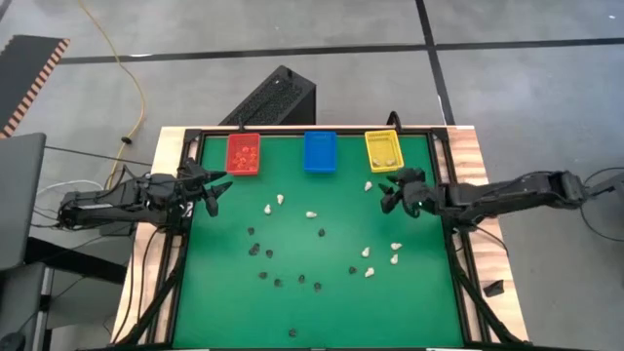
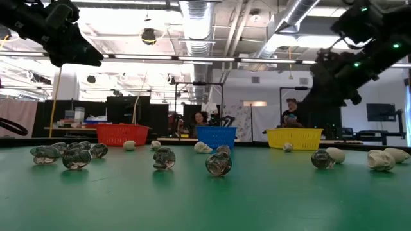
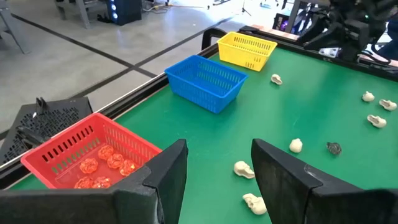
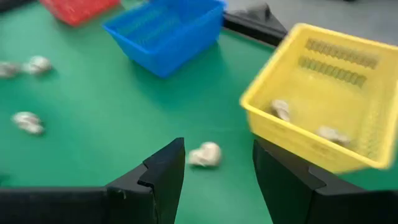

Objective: Sort Halloween decoration
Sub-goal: Put the white skull toy into the yellow bin

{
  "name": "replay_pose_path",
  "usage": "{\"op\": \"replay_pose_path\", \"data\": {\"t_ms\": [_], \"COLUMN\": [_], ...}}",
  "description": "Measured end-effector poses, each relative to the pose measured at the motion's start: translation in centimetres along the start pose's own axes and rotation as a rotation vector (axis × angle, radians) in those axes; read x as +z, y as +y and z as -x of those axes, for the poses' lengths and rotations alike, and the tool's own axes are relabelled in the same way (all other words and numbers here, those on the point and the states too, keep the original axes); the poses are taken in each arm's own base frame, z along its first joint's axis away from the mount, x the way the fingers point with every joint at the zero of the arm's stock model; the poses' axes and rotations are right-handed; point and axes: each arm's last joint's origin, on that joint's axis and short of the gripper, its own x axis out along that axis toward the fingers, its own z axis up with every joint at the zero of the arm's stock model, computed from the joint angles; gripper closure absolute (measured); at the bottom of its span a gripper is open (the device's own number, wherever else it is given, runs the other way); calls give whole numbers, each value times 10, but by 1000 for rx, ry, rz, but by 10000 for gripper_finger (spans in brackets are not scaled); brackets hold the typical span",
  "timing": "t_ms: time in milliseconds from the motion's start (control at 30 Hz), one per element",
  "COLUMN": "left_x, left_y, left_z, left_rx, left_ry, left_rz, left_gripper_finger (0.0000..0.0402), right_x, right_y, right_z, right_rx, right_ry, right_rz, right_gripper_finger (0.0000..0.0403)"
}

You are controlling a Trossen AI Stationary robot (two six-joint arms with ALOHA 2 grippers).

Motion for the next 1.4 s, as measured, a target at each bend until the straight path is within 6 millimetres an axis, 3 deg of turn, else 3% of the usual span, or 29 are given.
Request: {"op": "replay_pose_path", "data": {"t_ms": [200,467,767,1400], "left_x": [0,0,0,0], "left_y": [0,0,0,0], "left_z": [0,0,0,0], "left_rx": [0,0,0,0], "left_ry": [0,0,0,0], "left_rz": [0,0,-1,-4], "left_gripper_finger": [233,233,233,233], "right_x": [-19,-46,-47,-63], "right_y": [12,8,20,23], "right_z": [11,8,-5,-47], "right_rx": [17,-14,-17,-113], "right_ry": [-119,-116,-163,-170], "right_rz": [30,-15,-17,-61], "right_gripper_finger": [185,185,185,185]}}
